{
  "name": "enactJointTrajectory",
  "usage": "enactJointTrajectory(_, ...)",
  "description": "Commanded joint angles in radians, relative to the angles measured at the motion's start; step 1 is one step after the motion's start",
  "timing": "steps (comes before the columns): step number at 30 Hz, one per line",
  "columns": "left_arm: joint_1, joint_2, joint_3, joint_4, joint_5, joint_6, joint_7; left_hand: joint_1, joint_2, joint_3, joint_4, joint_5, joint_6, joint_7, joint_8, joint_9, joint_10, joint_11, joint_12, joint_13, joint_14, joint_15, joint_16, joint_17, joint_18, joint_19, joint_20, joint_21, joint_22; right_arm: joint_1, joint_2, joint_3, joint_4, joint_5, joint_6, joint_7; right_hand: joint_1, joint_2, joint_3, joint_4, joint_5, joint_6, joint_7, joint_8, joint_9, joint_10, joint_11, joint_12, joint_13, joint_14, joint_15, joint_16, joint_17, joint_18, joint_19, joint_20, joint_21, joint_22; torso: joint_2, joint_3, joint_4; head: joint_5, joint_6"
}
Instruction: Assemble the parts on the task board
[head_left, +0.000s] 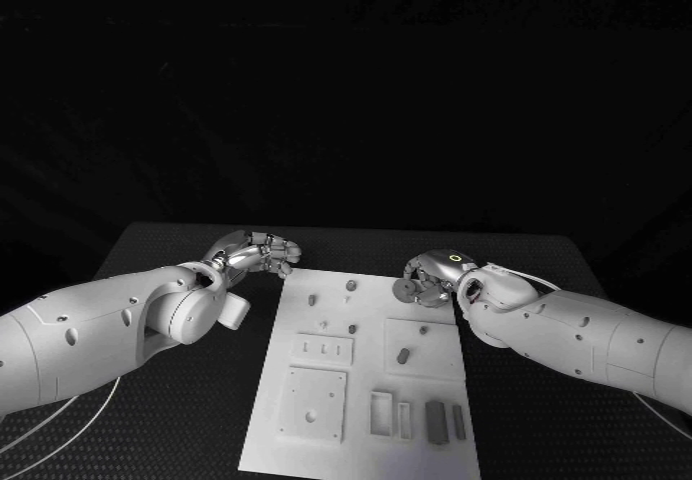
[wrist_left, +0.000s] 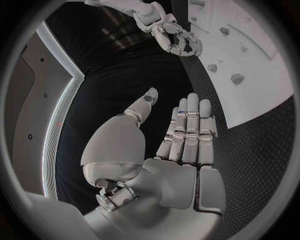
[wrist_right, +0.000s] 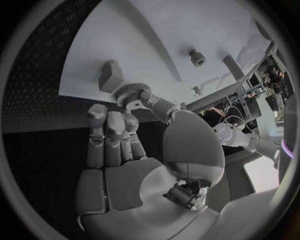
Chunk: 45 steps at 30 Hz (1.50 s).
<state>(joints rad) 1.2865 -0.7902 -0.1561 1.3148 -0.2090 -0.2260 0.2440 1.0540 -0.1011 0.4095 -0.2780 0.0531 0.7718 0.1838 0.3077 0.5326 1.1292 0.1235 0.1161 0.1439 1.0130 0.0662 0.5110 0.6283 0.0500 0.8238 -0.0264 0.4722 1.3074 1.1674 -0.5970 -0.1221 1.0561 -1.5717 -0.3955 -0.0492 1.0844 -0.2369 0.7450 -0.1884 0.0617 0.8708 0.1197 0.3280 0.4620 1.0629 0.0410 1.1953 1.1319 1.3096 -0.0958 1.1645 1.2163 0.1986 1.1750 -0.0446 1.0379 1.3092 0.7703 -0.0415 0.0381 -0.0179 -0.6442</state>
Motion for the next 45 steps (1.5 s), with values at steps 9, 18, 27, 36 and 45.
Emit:
enactJointTrajectory(9, 0.001, -0.001, 0.001, 0.004, 0.005, 0.008, 0.007, -0.01, 0.003, 0.003, 0.003, -0.001, 0.001, -0.002, -0.007, 0.002, 0.004, -0.002, -0.006, 0.002, 0.004, 0.0, 0.001, 0.001, 0.016, -0.005, -0.006, 0.006, 0.014, -0.002, -0.011, -0.004, 0.04, -0.049, -0.061, -0.05, -0.014, -0.005, 0.001, 0.016, 0.002, 0.103, -0.002, 0.001, 0.0, -0.019, -0.034, -0.008, 0.002, 0.013, -0.003, 0.012, 0.007, 0.063, 0.013, -0.003, 0.01, 0.015, -0.001, -0.0001, -0.0005, -0.001, 0.003)
enactJointTrajectory(18, 0.001, -0.003, 0.001, 0.003, 0.005, 0.007, 0.007, -0.01, 0.003, 0.003, 0.002, -0.001, 0.001, -0.002, -0.007, 0.002, 0.004, -0.002, -0.006, 0.002, 0.004, 0.0, 0.001, 0.002, 0.016, -0.004, -0.006, 0.006, 0.014, 0.025, -0.022, 0.001, 0.094, -0.084, -0.095, -0.091, -0.009, -0.011, 0.007, 0.021, -0.005, 0.112, -0.006, 0.003, 0.001, -0.012, -0.037, -0.011, 0.002, 0.019, -0.006, 0.016, 0.01, 0.063, 0.019, -0.007, 0.013, 0.014, -0.001, -0.0001, -0.0007, -0.001, 0.008)
enactJointTrajectory(27, 0.001, -0.006, 0.001, 0.005, 0.002, 0.003, 0.005, -0.01, 0.003, 0.003, 0.002, -0.001, 0.001, -0.002, -0.007, 0.002, 0.005, -0.002, -0.006, 0.002, 0.004, 0.0, 0.001, 0.002, 0.016, -0.004, -0.006, 0.006, 0.014, 0.032, -0.022, 0.004, 0.152, -0.118, -0.099, -0.123, -0.002, -0.018, 0.015, 0.026, -0.01, 0.115, -0.008, 0.003, 0.002, -0.007, -0.039, -0.015, 0.002, 0.022, -0.008, 0.017, 0.012, 0.063, 0.021, -0.009, 0.013, 0.013, 0.0, 0.0008, -0.001, -0.002, 0.012)
enactJointTrajectory(36, 0.001, -0.008, 0.001, 0.006, 0.002, 0.003, 0.005, -0.01, 0.002, 0.003, 0.002, -0.001, 0.001, -0.002, -0.007, 0.002, 0.005, -0.002, -0.006, 0.003, 0.004, 0.0, 0.001, 0.002, 0.016, -0.004, -0.006, 0.007, 0.014, 0.032, -0.024, 0.004, 0.13, -0.09, -0.031, -0.12, -0.014, -0.045, 0.014, 0.043, -0.012, 0.1, -0.004, -0.007, -0.001, -0.007, -0.036, -0.022, 0.002, 0.015, -0.005, 0.005, 0.005, 0.063, 0.022, -0.008, 0.014, 0.013, 0.0, 0.0015, -0.0014, -0.003, 0.011)
enactJointTrajectory(45, 0.001, -0.002, 0.001, 0.0, 0.002, 0.005, 0.005, -0.01, 0.002, 0.003, 0.002, -0.001, 0.001, -0.002, -0.007, 0.002, 0.005, -0.002, -0.006, 0.003, 0.004, 0.0, 0.001, 0.002, 0.015, -0.004, -0.006, 0.007, 0.014, 0.028, -0.008, 0.003, 0.095, -0.045, 0.009, -0.096, -0.033, -0.056, -0.029, 0.033, -0.011, 0.045, 0.013, -0.037, -0.013, -0.023, -0.02, -0.03, 0.009, -0.002, 0.009, -0.012, -0.003, 0.063, 0.012, -0.007, 0.014, 0.015, 0.001, 0.0033, 0.0002, -0.003, 0.01)
